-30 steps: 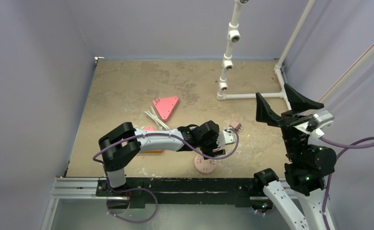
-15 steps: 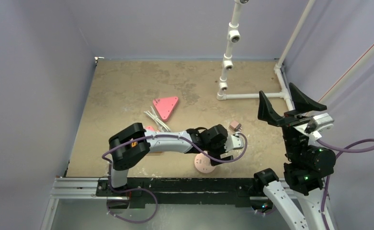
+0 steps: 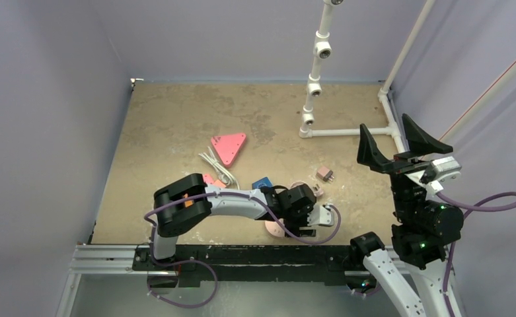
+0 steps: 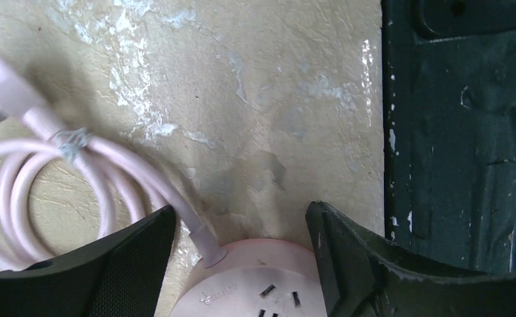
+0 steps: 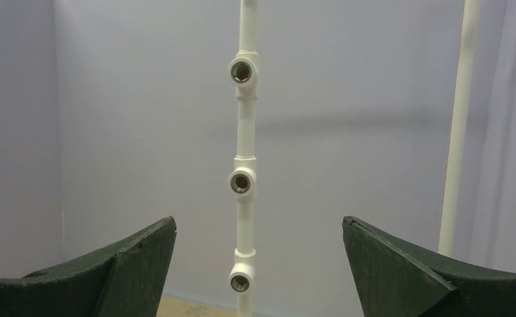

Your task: Insert the plug

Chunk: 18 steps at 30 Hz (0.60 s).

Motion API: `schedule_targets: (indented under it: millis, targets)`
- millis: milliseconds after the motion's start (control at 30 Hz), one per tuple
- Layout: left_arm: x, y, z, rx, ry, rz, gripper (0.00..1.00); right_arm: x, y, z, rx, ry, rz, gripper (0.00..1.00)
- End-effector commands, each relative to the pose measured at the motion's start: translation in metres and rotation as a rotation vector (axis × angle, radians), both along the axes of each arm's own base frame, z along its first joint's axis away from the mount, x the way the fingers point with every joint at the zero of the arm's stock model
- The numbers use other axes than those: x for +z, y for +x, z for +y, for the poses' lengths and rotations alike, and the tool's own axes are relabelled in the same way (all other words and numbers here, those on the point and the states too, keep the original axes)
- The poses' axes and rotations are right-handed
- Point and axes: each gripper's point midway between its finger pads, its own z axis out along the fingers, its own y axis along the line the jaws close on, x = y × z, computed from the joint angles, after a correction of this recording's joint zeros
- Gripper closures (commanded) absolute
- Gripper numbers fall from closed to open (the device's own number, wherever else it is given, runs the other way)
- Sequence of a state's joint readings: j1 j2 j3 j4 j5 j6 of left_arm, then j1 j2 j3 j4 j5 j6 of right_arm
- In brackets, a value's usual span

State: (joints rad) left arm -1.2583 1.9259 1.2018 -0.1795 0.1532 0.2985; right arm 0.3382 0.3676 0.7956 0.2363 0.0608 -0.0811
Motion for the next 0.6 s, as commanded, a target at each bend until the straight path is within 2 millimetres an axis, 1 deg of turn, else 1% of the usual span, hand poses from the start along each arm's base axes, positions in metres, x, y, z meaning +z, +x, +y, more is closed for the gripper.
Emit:
schedule_targets:
  millis: [0,133,233,433,567]
  targets:
    - [-0.001,-0.001,0.016,-0.105,0.034,-0.073,0.30,0.013,-0.003,-0.002,-0.008,0.003,-0.036,0.01]
    - [0.002,0.003,0.022,-0.140,0.040,-0.119,0.36,0.010,0.000,0.001,0.001,-0.003,-0.027,0.01]
    - [0.006,0.008,0.026,-0.175,0.048,-0.157,0.37,0.007,0.002,0.004,0.015,-0.004,-0.020,0.01]
    - [0.019,0.019,0.028,-0.277,0.038,-0.252,0.39,0.007,0.002,0.006,0.030,0.003,-0.018,0.01]
    - [0.021,0.029,0.030,-0.323,0.044,-0.289,0.39,0.006,0.003,0.009,0.046,0.003,-0.012,0.01]
